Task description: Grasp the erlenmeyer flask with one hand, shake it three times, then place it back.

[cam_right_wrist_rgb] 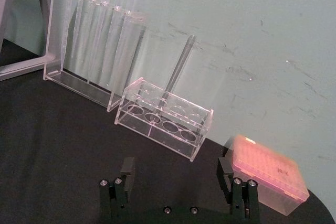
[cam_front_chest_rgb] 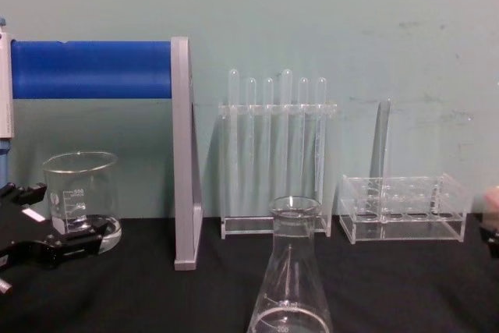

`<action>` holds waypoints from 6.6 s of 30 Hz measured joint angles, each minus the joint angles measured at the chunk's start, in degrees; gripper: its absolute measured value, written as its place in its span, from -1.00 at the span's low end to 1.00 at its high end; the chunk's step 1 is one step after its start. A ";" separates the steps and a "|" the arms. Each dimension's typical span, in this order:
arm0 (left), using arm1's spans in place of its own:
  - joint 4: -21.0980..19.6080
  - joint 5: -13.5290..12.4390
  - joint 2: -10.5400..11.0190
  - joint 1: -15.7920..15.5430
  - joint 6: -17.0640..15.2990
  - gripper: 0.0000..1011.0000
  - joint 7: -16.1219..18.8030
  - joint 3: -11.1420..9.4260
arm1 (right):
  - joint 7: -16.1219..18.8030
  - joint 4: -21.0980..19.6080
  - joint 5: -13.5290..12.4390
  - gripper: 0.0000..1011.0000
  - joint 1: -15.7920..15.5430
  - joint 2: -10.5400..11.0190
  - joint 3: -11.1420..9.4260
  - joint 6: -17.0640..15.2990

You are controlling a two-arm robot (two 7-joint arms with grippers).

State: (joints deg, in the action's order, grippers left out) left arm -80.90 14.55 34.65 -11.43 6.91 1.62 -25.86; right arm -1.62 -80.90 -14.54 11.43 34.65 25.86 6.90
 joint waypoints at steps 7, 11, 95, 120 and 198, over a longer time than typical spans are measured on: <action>0.00 0.00 0.00 0.00 0.00 0.98 0.00 0.00 | -1.39 0.32 1.09 0.98 -0.24 -1.09 -1.45 -0.01; 0.00 0.00 0.00 0.00 0.00 0.98 0.00 0.00 | -1.70 0.73 1.40 0.98 -0.24 -1.66 -2.31 -0.09; 0.00 0.00 0.00 0.00 0.00 0.98 0.00 0.00 | 40.03 3.86 -11.58 0.98 6.25 -9.50 3.26 -0.82; 0.00 0.00 0.00 0.00 0.00 0.98 0.00 0.00 | 40.42 8.75 -11.48 0.98 10.58 -12.45 5.29 -1.15; 0.00 0.00 0.00 0.00 0.00 0.98 0.00 0.00 | 34.41 0.04 -13.88 -0.11 6.83 -11.46 2.10 -4.34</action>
State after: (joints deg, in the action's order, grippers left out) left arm -80.90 14.55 34.64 -11.43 6.91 1.62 -25.86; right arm 32.79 -80.86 -28.43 18.26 23.19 27.96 2.56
